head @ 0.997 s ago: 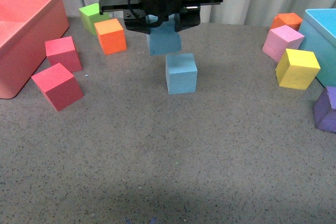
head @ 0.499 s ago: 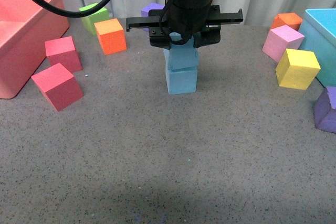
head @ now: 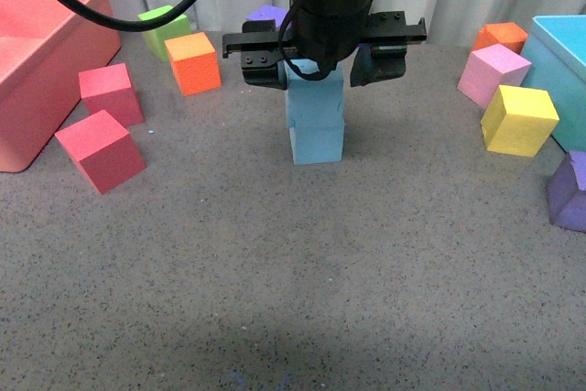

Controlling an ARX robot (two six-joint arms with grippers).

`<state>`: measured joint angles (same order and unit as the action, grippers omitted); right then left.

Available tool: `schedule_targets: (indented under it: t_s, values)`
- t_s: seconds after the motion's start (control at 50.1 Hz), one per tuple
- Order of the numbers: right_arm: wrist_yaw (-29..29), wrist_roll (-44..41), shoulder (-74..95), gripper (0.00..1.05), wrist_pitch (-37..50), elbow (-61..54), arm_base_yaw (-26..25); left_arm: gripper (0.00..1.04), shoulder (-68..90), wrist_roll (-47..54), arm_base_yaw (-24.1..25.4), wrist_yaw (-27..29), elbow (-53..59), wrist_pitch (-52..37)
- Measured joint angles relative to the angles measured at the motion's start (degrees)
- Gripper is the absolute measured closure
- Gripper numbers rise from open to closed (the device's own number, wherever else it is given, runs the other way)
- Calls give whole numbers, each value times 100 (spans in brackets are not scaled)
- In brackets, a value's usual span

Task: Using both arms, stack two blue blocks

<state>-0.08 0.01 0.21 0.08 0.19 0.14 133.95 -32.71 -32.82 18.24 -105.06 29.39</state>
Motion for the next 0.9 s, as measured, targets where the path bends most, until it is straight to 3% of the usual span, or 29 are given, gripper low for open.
schedule_targets:
  t_s: [0.14, 0.339, 0.399, 0.559, 0.678, 0.898]
  values:
    - [0, 0, 0, 10, 0, 0, 0, 5, -245, 31, 0, -24, 208, -181]
    - [0, 0, 0, 10, 0, 0, 0, 8, -1001, 63, 15, 81, 793, -682]
    - [-2, 0, 0, 10, 0, 0, 0, 22, -1539, 1045, 98, 933, 2164, -3077]
    - [15, 0, 0, 10, 0, 0, 0, 51, -2664, 2710, 662, 680, 5169, -7748]
    - [11, 0, 0, 10, 0, 0, 0, 69, -3449, 3005, 1049, 398, 6343, -8863]
    - [0, 0, 0, 10, 0, 0, 0, 101, -4470, 3141, 1569, -127, 7855, -9167]
